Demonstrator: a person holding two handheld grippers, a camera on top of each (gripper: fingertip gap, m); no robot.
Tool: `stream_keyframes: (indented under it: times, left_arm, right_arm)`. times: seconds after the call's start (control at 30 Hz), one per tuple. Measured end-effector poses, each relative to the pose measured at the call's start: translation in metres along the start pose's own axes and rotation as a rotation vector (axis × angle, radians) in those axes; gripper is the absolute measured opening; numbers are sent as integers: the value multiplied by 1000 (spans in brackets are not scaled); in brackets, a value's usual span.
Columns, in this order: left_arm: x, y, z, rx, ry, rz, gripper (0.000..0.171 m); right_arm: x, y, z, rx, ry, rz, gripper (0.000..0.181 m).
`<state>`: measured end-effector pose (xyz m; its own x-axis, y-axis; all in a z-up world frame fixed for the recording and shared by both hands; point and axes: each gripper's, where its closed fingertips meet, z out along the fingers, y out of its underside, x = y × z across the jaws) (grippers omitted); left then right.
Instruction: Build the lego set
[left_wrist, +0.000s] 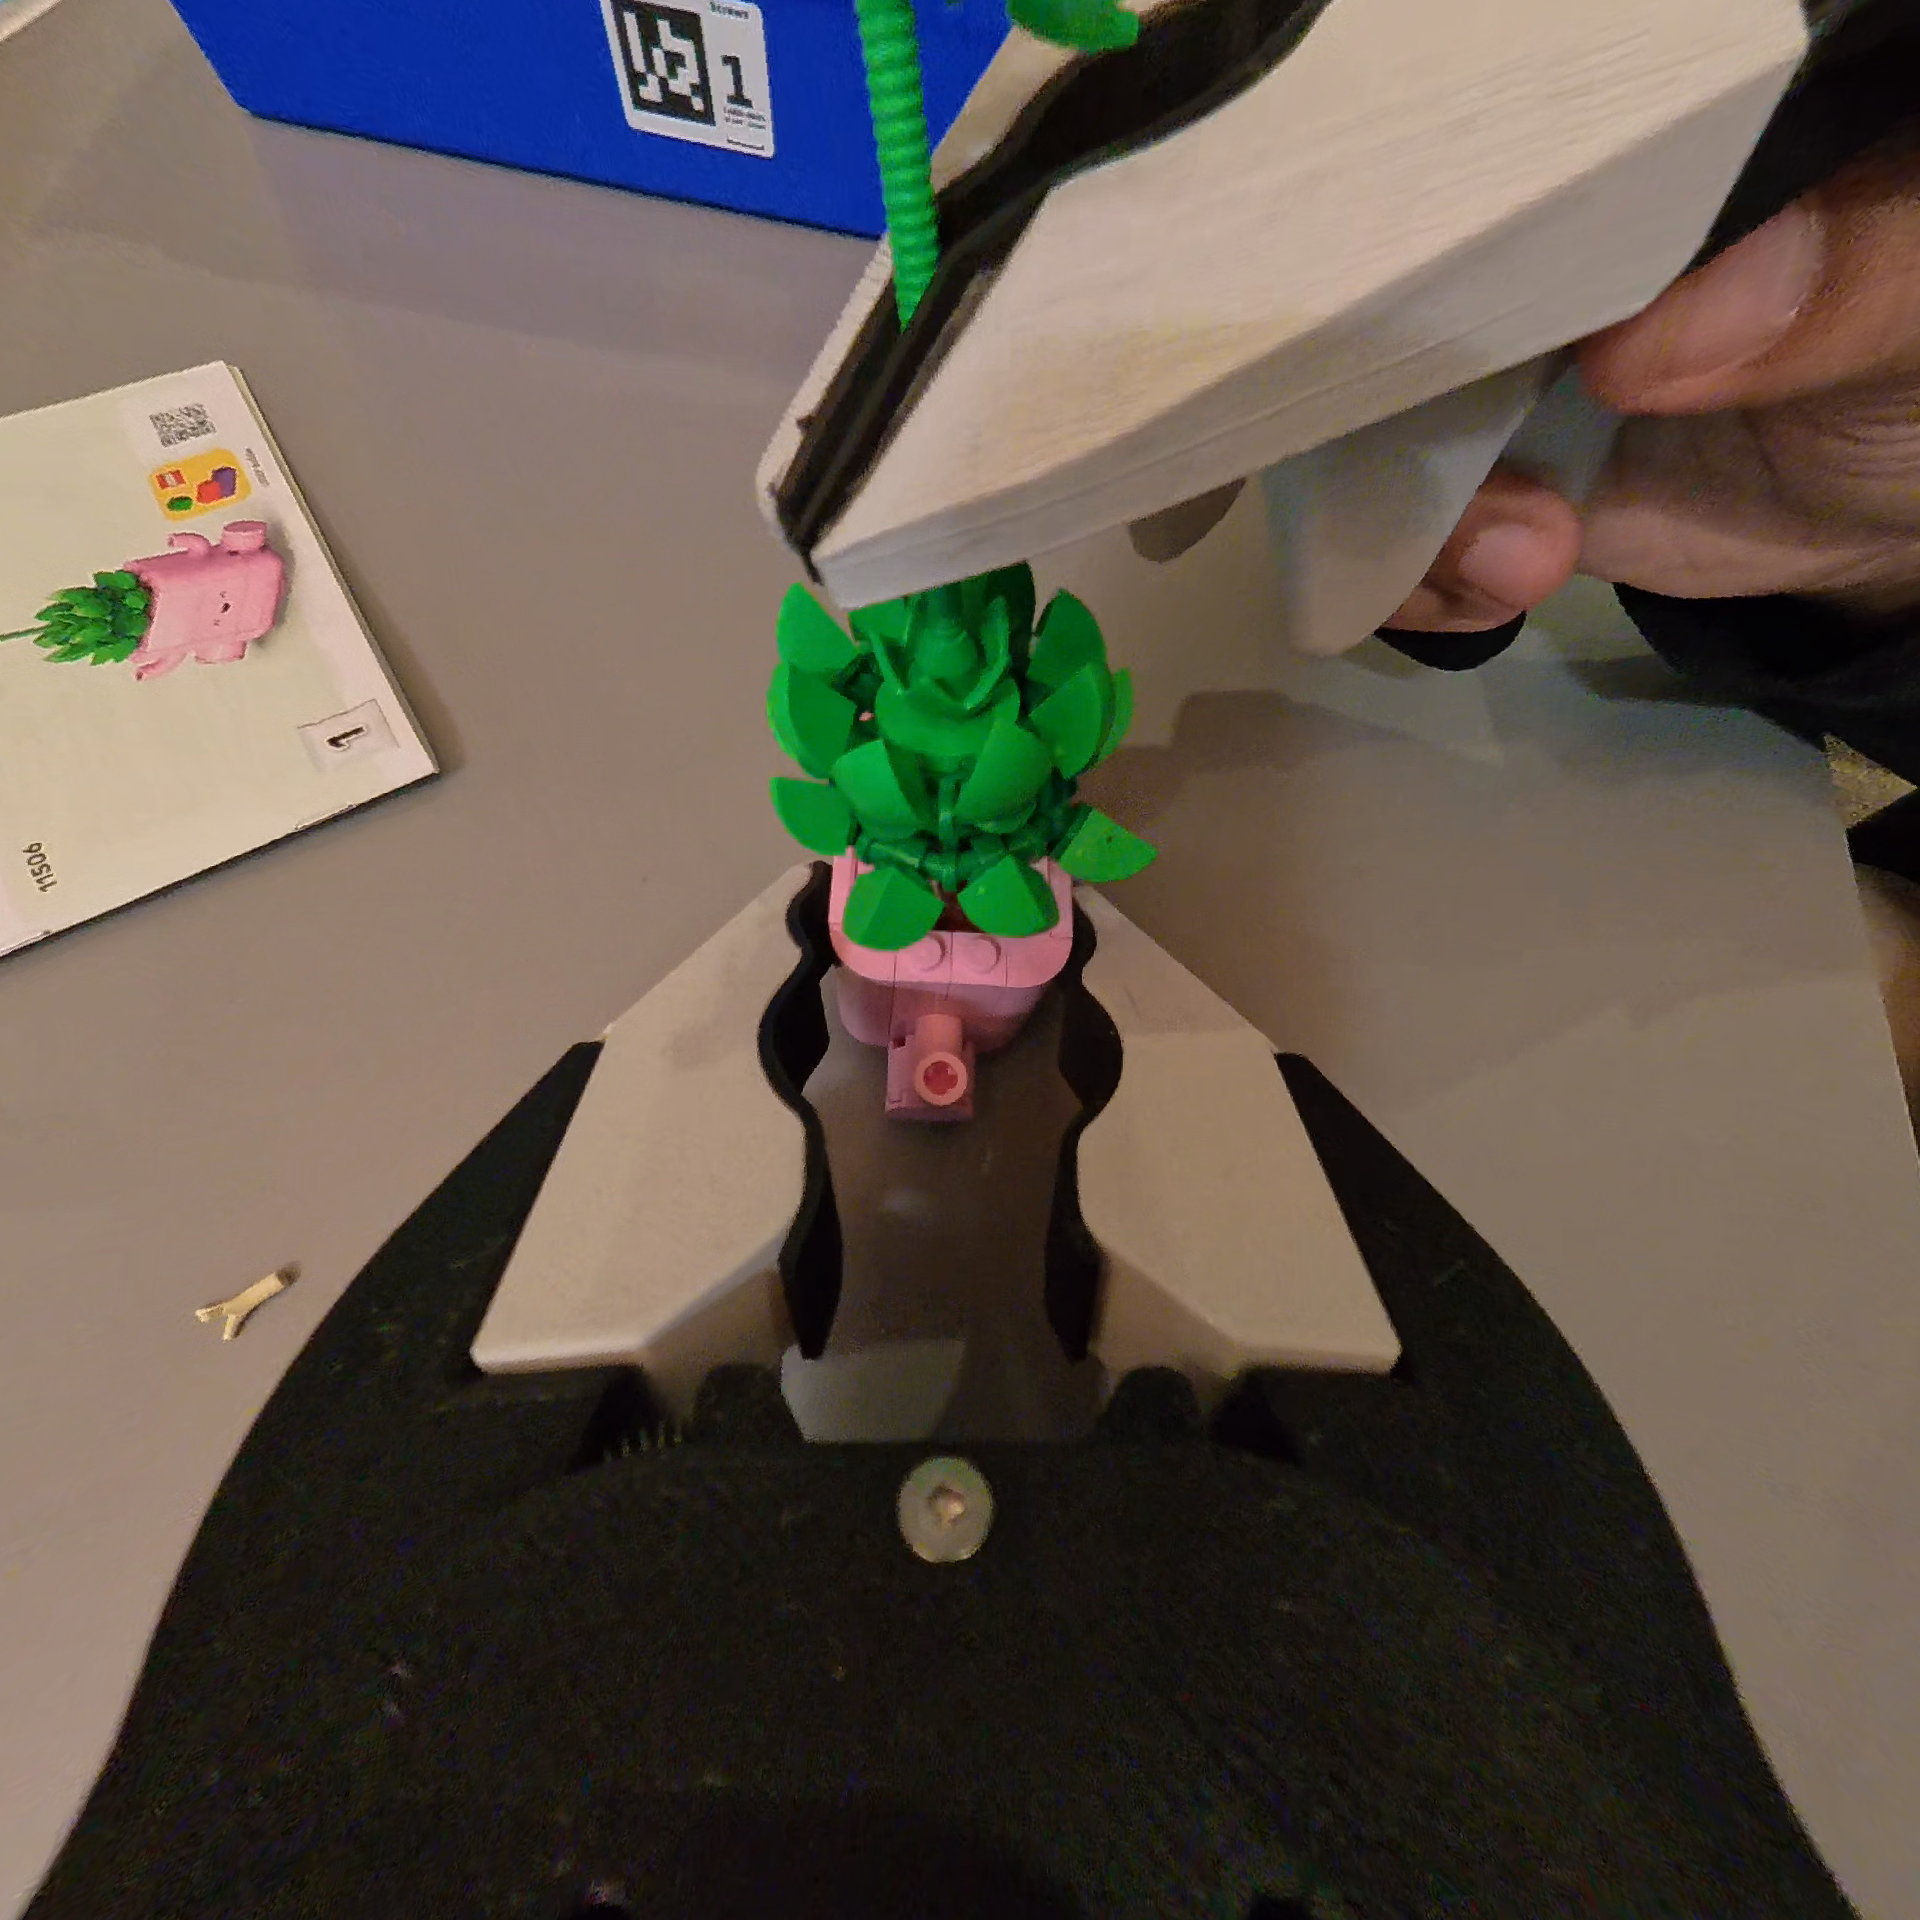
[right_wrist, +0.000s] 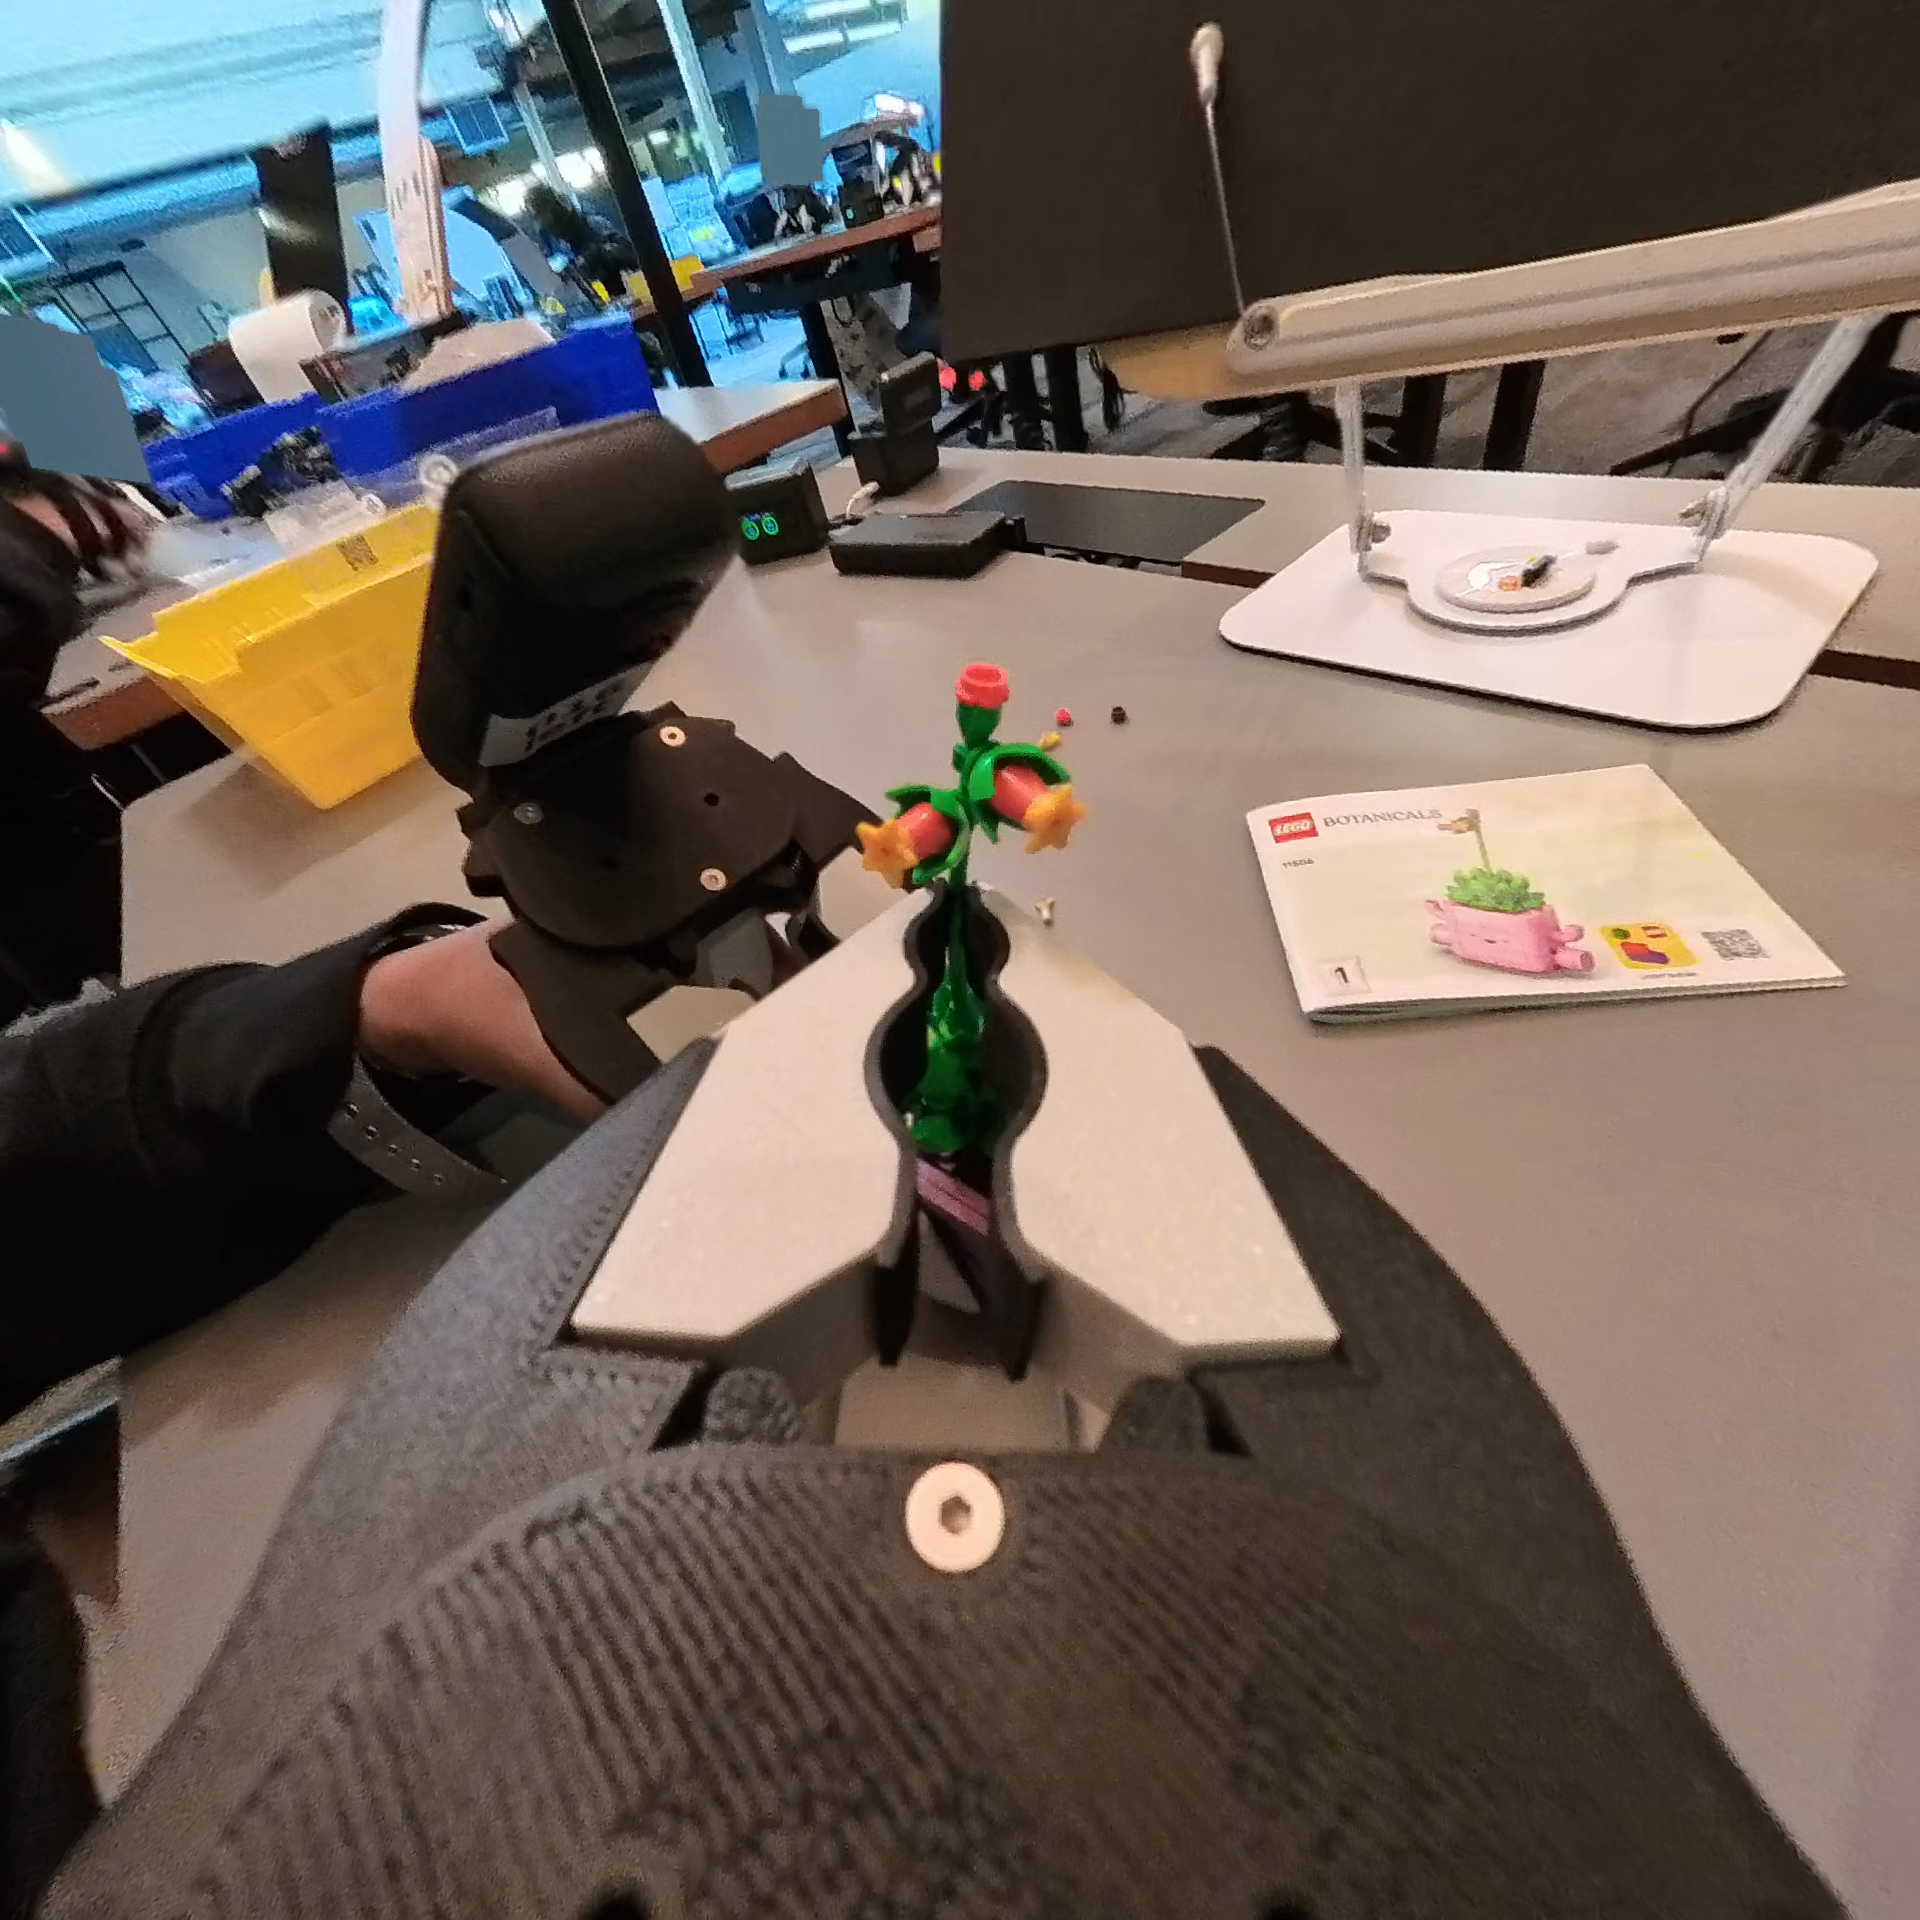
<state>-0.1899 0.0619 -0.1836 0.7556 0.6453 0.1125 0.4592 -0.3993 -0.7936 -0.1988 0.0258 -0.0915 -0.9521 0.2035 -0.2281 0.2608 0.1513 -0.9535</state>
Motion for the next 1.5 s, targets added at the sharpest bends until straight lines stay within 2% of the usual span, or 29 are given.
stream_keyframes:
  times: [0.17, 0.63, 0.87, 0.97, 1.13, 1.5]
  left_arm:
    - [-1, 2, -1, -4, 11, -15, 40]
    - [-2, 3, -2, -12, 7, -6, 39]
    - [-2, 3, -2, -11, 8, -5, 39]
    - [-2, 3, -2, -11, 6, -7, 40]
    - [-3, 3, -1, -11, 4, -6, 40]
    - [-3, 3, -1, -12, 3, -7, 40]
  right_arm:
    - [3, 10, 3, -65, 29, -65, 0]
    - [-9, 14, 7, -107, 42, -185, 0]
    - [0, 14, 7, -168, 133, -281, 0]
    - [12, 12, 1, -178, 223, -333, 0]
    - [2, 14, 1, -158, 160, -287, 0]
    - [1, 15, 3, -167, 152, -242, 1]
